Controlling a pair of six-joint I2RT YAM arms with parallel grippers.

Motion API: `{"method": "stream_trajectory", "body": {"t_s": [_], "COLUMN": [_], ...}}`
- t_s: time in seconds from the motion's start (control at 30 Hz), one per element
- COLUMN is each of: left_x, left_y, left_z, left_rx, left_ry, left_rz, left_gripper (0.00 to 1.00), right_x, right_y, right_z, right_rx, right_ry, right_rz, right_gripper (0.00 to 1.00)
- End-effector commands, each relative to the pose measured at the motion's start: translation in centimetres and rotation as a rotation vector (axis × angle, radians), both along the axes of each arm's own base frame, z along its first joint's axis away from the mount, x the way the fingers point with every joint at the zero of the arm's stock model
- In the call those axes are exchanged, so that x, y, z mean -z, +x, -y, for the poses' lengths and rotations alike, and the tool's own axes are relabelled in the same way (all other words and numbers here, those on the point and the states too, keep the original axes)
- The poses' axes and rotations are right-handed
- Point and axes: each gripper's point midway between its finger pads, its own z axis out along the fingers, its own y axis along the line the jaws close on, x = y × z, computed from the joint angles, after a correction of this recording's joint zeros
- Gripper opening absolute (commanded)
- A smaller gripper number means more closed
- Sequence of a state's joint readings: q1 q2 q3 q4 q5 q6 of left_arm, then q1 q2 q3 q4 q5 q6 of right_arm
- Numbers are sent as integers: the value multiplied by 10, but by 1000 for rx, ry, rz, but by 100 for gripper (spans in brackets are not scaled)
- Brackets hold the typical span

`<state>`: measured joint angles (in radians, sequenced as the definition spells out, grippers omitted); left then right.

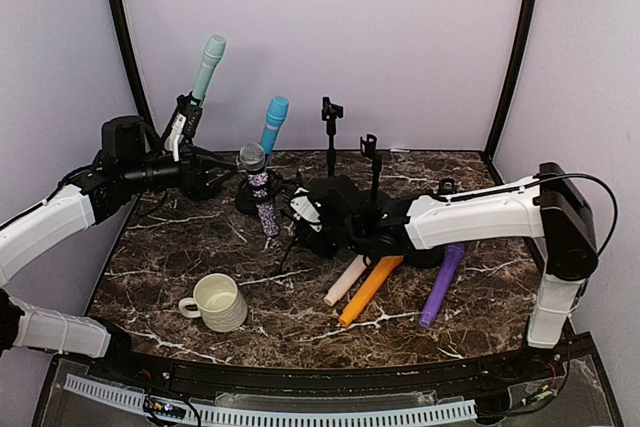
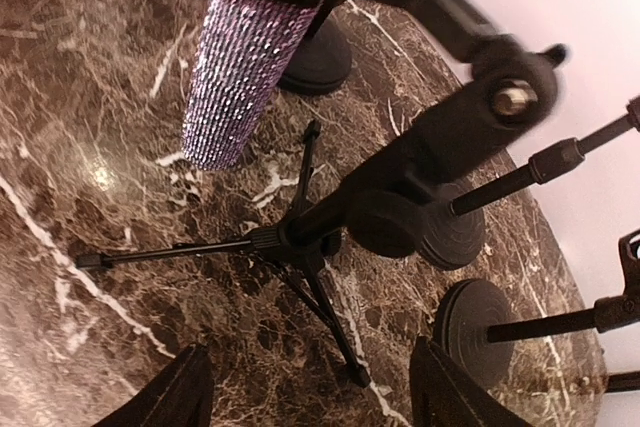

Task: Remove the microphone from the stand
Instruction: Unscrew the knob on the stand of the microphone stand, then hold the microphone stand with the microphone at the center of the board.

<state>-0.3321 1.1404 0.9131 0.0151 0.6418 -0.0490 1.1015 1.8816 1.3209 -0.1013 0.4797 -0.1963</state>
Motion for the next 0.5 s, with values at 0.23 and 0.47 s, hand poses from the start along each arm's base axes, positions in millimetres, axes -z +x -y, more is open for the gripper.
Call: {"method": "stream_trajectory", "body": {"t_s": [0.23,0.47], "left_x": [-6,-3], "left_y": [3,21], "left_z": [1,10], "left_rx": [-10,-22], "left_ry": [-13,-13], "left_rz": [27,-16], "left_gripper": [74,74], "right_x": [-90,-112], "right_y": [-13,9], "right_z": [-3,-5], "right_rx": [24,51], "right_ry": [533,766], "right_rz": [-152,-292], "right_gripper": [75,78]}}
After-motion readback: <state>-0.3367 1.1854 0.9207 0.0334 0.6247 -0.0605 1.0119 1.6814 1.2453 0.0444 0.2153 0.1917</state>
